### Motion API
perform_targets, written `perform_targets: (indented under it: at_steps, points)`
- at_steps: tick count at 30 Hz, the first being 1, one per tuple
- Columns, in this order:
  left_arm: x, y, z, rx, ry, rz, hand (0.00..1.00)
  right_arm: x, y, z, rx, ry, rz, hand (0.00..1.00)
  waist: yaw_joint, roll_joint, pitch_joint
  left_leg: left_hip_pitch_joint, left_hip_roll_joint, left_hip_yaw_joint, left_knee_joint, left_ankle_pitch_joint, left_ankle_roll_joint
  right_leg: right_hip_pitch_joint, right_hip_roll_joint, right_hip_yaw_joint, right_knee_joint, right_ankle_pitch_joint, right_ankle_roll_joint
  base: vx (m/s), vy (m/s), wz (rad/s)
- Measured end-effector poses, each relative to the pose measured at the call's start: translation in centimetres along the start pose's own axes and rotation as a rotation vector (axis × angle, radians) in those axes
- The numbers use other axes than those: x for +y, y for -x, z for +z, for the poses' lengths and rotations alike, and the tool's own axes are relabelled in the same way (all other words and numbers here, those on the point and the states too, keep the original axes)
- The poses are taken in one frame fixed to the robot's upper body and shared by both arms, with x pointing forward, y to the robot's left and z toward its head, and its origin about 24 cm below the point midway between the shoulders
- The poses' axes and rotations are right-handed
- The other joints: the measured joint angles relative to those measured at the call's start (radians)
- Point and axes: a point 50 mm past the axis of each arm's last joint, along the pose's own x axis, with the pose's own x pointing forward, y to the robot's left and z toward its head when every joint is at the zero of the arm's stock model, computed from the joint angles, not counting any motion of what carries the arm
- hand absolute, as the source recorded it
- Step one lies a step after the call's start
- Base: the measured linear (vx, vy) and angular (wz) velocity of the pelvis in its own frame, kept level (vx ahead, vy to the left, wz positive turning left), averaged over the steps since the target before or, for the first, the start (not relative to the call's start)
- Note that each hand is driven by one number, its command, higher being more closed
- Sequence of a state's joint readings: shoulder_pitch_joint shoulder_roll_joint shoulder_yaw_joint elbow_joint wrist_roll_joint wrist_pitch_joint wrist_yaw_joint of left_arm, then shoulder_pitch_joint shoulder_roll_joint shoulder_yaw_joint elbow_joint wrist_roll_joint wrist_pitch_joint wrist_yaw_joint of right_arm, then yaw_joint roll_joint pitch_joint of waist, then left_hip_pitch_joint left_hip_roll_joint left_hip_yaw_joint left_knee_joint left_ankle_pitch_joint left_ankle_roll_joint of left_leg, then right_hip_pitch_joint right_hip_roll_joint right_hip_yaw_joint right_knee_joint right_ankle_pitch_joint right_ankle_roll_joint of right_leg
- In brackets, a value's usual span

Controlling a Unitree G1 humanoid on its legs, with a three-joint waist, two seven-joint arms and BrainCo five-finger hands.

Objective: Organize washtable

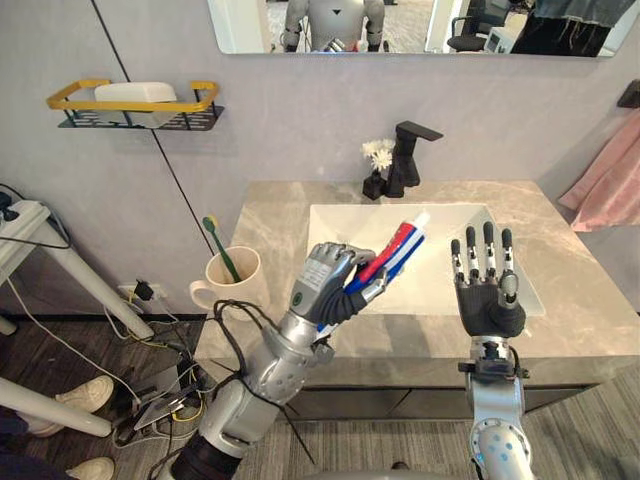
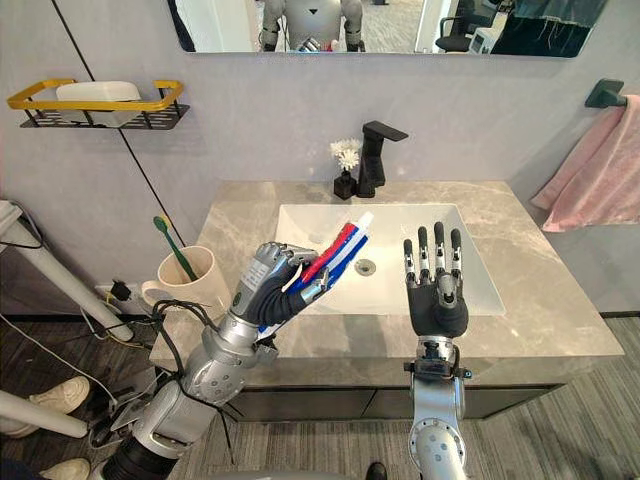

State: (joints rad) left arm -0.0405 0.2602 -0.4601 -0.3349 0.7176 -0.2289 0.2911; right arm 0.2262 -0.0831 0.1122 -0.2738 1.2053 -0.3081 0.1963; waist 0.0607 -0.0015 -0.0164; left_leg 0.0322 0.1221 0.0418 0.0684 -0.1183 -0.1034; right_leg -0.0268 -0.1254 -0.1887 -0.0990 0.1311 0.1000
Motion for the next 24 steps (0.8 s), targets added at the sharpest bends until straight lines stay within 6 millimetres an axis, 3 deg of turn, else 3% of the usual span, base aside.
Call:
perform_targets:
  at_steps: [8, 13, 24]
  points:
    - [-0.2, 0.4, -0.1, 0.018, 0.007, -0.009, 1.0, -0.1, 0.0, -1.1, 0.027, -0.028, -0.016, 0.0, 0.005, 0.0, 0.0, 0.0, 0.0, 0.001, 0.0, 0.0, 0.0, 0.0, 0.0, 0.001, 0.0, 0.001, 0.001, 0.0, 0.0, 0.0]
    - [-0.6, 0.5, 0.3, -0.001, 0.025, -0.028, 1.0, 0.2, -1.8, -2.5, 0.067, -0.041, 0.009, 0.0, 0.005, 0.001, 0.001, -0.001, 0.0, 0.0, 0.001, 0.0, 0.0, -0.001, 0.0, 0.001, 0.0, 0.001, 0.001, 0.0, 0.0, 0.0]
    - [-2.3, 1.3, 0.7, -0.017, 0.078, -0.155, 1.0, 1.8, -3.0, -4.3, 0.145, -0.09, 0.092, 0.0, 0.007, -0.011, 0.01, -0.006, -0.001, -0.011, 0.0, 0.0, 0.0, -0.001, 0.0, -0.002, 0.0, 0.001, 0.001, 0.0, 0.0, 0.01]
